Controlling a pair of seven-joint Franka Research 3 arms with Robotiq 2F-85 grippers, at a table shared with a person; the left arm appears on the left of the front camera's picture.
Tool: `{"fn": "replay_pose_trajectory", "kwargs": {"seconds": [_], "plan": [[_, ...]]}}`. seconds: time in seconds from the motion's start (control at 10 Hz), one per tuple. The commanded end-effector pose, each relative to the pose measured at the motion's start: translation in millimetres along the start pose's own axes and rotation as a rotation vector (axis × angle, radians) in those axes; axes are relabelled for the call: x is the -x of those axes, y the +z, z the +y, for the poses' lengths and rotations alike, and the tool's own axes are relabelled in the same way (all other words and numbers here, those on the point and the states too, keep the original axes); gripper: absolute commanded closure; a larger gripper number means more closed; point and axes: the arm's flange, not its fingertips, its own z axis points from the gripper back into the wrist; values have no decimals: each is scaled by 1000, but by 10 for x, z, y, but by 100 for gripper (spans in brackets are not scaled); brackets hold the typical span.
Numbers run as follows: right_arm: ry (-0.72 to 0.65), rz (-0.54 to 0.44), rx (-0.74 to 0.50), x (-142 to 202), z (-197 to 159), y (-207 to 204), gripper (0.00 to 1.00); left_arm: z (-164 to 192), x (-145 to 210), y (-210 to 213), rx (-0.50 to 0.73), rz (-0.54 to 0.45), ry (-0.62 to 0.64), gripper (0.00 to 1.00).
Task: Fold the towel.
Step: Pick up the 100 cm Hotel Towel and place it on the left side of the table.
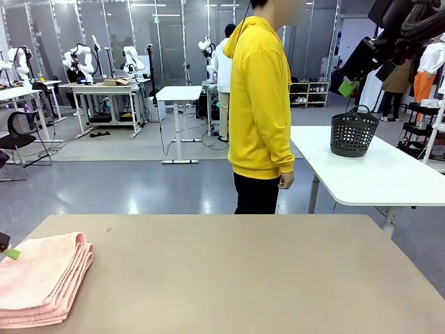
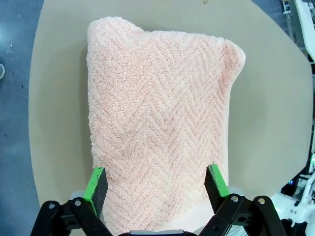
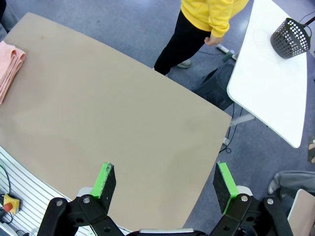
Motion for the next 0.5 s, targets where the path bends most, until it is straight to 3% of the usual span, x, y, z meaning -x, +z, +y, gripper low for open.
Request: {"fn": "replay_pose_trajectory", "kwargs": {"seconds": [0.0, 0.4], "plan": [[-1, 5, 7, 7, -1, 4, 0, 22, -49, 8, -5, 6, -8, 0], [-1, 5, 7, 7, -1, 4, 0, 22, -49, 8, -5, 6, -8, 0]]}}
